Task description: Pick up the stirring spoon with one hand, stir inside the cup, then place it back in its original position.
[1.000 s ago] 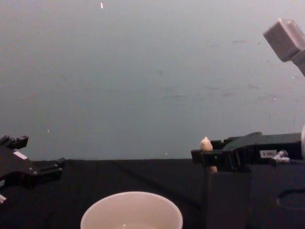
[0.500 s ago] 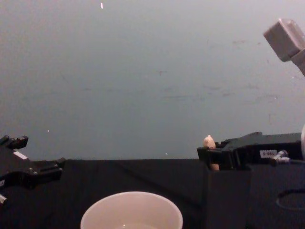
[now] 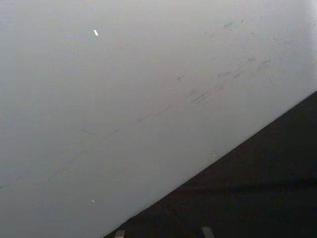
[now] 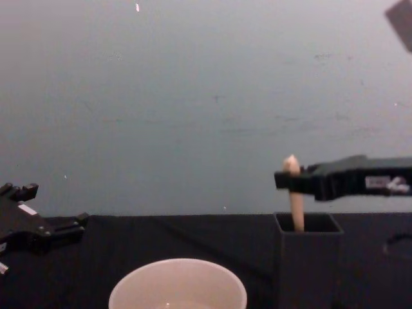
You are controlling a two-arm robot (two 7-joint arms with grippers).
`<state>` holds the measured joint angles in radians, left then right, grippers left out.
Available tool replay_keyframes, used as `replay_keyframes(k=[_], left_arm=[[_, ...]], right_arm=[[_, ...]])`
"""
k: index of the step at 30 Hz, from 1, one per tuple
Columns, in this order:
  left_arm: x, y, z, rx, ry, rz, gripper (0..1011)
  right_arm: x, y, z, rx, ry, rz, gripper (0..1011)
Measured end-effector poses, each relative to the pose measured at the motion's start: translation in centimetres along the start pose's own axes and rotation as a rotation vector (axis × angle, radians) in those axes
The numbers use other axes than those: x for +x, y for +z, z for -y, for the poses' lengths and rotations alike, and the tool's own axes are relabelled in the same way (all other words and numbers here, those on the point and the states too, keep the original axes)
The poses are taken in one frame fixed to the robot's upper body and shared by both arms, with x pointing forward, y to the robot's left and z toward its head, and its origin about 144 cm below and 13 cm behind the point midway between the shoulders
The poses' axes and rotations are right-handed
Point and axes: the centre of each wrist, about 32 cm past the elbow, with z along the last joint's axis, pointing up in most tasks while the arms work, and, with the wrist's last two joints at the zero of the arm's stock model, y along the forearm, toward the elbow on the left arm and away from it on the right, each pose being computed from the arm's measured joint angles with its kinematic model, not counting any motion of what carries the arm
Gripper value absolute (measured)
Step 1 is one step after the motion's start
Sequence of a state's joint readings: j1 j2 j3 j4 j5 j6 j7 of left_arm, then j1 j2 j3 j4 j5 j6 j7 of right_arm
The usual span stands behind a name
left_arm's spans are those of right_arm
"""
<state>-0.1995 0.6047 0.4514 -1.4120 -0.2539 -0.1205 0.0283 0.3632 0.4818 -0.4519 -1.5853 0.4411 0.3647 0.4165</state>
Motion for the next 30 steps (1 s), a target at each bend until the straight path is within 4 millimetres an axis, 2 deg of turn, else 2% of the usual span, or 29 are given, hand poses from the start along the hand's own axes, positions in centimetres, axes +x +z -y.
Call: replay_keyframes(k=[16, 23, 30], left_arm=[[0.0, 0.0, 0.0, 0.0, 0.0, 0.0, 1001], [0.0, 0.0, 0.0, 0.0, 0.0, 0.0, 1001], [0.0, 0.0, 0.0, 0.0, 0.0, 0.0, 1001]], right_arm=[[-0.3, 3.5, 2.9, 0.233, -0.036, -0.045, 216], [-1.0, 4.1, 3.1, 0.33, -0.06, -0.072, 216], [-2.3, 3.8, 2.5, 0.412, -0.046, -0.089, 216]])
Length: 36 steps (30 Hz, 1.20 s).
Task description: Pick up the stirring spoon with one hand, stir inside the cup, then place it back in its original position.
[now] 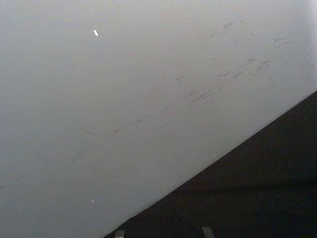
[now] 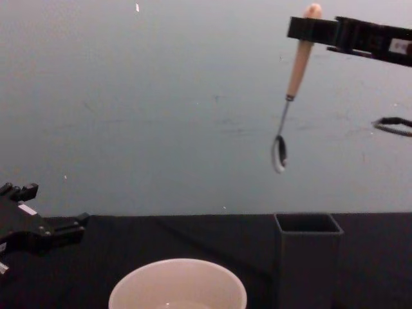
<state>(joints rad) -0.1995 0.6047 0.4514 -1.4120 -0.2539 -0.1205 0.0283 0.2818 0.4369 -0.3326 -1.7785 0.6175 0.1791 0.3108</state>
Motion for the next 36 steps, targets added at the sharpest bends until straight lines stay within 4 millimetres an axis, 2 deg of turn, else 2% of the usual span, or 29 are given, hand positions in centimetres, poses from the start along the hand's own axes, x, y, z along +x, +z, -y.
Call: replay_keyframes(k=[4, 12, 22, 36], left_arm=[[0.0, 0.0, 0.0, 0.0, 0.0, 0.0, 1001], [0.0, 0.0, 0.0, 0.0, 0.0, 0.0, 1001], [0.0, 0.0, 0.0, 0.0, 0.0, 0.0, 1001], [0.0, 0.0, 0.0, 0.0, 0.0, 0.0, 1001]], right_arm=[[-0.9, -0.8, -0.4, 0.024, 0.043, -0.008, 216], [-2.8, -4.2, -0.8, 0.054, 0.141, -0.01, 216], [-3.7, -7.8, -0.3, 0.037, 0.202, -0.061, 216], [-4.6, -11.7, 0.4, 0.001, 0.224, -0.101, 216]])
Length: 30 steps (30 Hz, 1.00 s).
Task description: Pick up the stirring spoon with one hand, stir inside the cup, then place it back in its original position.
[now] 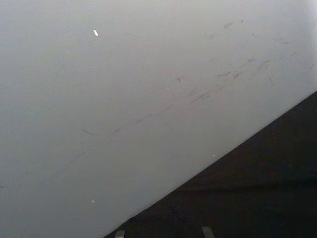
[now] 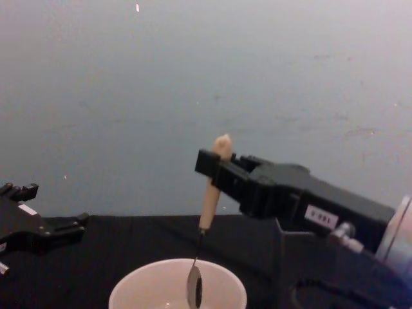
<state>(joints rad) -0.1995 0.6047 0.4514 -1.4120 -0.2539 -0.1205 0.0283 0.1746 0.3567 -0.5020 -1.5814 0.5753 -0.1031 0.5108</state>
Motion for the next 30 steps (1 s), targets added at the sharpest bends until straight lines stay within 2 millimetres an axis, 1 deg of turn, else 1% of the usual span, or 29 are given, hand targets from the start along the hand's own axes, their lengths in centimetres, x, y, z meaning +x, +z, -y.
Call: replay_keyframes(k=[9, 18, 24, 30], left_arm=[[0.0, 0.0, 0.0, 0.0, 0.0, 0.0, 1001], [0.0, 0.0, 0.0, 0.0, 0.0, 0.0, 1001], [0.0, 0.0, 0.0, 0.0, 0.0, 0.0, 1001], [0.0, 0.0, 0.0, 0.0, 0.0, 0.0, 1002]], right_arm=[[-0.4, -2.3, -0.9, 0.024, -0.036, 0.017, 216], [-0.1, -4.0, -2.0, 0.042, -0.074, 0.049, 215], [0.1, -4.5, -2.3, 0.046, -0.091, 0.057, 215], [0.5, -4.7, -2.1, 0.03, -0.092, 0.072, 215]])
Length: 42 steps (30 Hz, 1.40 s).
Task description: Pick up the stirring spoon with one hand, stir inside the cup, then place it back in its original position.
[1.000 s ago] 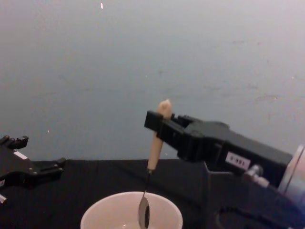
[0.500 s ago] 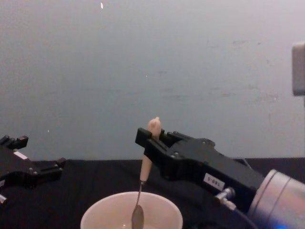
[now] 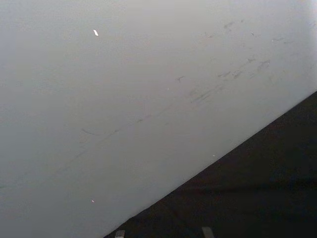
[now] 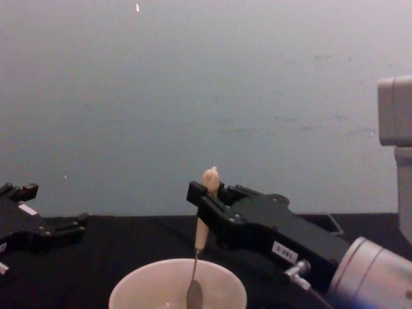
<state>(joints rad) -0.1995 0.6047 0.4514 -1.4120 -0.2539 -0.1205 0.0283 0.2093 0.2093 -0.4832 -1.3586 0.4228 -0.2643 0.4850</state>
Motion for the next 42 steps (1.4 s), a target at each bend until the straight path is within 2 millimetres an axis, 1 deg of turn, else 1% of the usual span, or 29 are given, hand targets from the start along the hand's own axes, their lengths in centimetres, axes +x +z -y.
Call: replay_keyframes(k=[6, 14, 23, 28, 37, 42], left_arm=[[0.0, 0.0, 0.0, 0.0, 0.0, 0.0, 1001], [0.0, 0.0, 0.0, 0.0, 0.0, 0.0, 1001], [0.0, 0.0, 0.0, 0.0, 0.0, 0.0, 1001], [0.0, 0.0, 0.0, 0.0, 0.0, 0.0, 1001], [0.0, 0.0, 0.0, 0.0, 0.0, 0.0, 1001], [0.0, 0.0, 0.0, 0.0, 0.0, 0.0, 1001]], right_arm=[[0.4, 0.0, 0.5, -0.012, 0.004, 0.009, 215], [0.6, 0.5, 1.2, -0.009, 0.018, 0.013, 215], [0.4, 0.7, 2.2, -0.018, 0.052, 0.016, 215], [-0.1, 0.6, 2.4, -0.026, 0.082, 0.015, 215], [-1.0, 0.5, 2.1, -0.027, 0.126, 0.004, 215], [-1.4, 0.1, 1.2, -0.031, 0.141, -0.001, 215]])
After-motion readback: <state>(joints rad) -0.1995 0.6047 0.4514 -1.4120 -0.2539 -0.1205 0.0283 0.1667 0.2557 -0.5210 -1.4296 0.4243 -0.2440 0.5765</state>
